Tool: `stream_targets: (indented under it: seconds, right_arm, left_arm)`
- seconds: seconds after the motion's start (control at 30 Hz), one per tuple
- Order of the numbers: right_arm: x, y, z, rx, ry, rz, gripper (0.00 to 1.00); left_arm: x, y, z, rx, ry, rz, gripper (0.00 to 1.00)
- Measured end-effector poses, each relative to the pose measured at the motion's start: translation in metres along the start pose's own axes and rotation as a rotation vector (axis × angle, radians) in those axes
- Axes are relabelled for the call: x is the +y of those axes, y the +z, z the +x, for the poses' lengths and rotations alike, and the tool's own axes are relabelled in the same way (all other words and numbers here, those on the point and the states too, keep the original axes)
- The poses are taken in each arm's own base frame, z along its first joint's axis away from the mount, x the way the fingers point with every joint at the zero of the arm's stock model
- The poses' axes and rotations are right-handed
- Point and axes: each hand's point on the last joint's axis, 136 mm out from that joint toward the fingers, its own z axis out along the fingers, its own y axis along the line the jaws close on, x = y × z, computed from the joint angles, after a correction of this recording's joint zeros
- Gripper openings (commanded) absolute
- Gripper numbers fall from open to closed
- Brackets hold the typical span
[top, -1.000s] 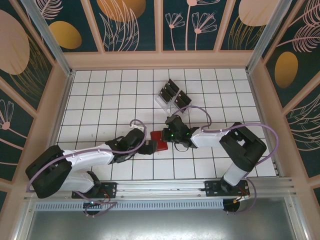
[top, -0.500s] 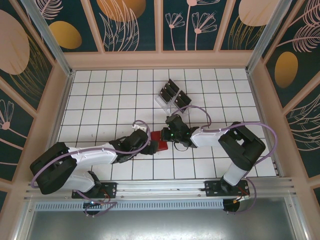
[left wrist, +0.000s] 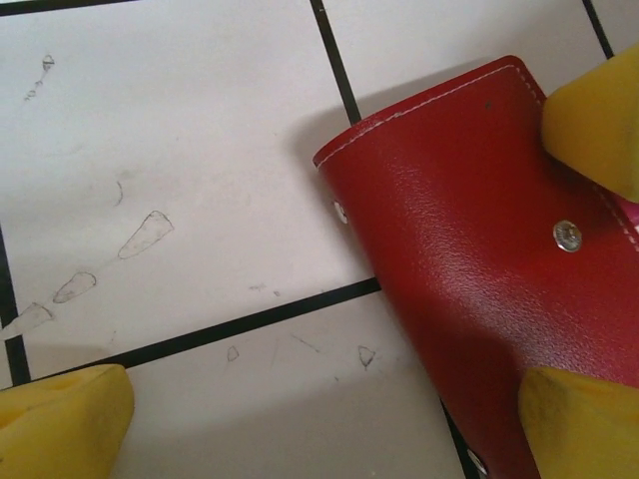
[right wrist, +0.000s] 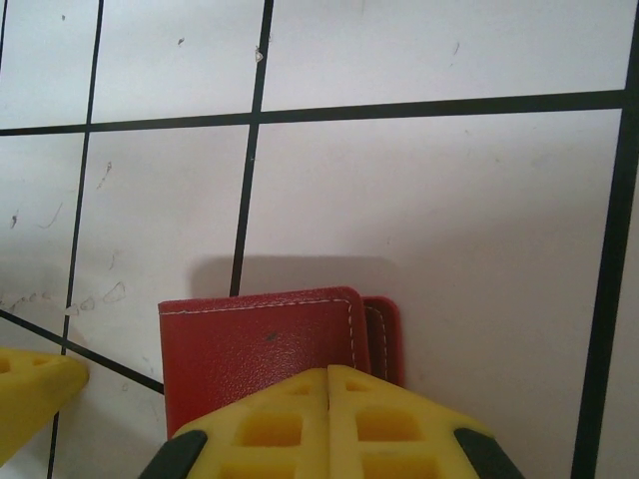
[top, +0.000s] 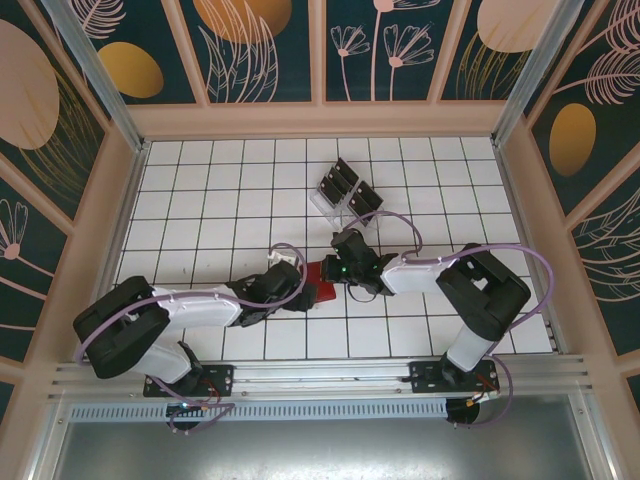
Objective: Put the credit cards into the card holder
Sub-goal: Close the button on the card holder.
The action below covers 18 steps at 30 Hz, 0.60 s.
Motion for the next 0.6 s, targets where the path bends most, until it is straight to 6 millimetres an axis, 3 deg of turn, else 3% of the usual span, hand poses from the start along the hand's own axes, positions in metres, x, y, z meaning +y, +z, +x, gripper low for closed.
stream_targets:
  seconds: [0.13, 0.37, 0.6]
  right_arm:
    - [0.005, -0.011, -0.005, -0.011, -0.001, -0.008, 0.15]
    - [0.024, -0.056, -0.032, -0.12, -0.034, -0.043, 0.34]
    - [-0.002, -0.062, -0.028, -0.111, -0.06, 0.076, 0.38]
  left_arm:
    - [0.001, 0.004, -0.003, -0.01, -0.006, -0.033, 0.98]
    - [0.003, 0.006, -0.004, -0.019, -0.02, -0.055, 0.98]
    - [0.003, 0.006, -0.004, -0.023, -0.026, -0.059, 0.99]
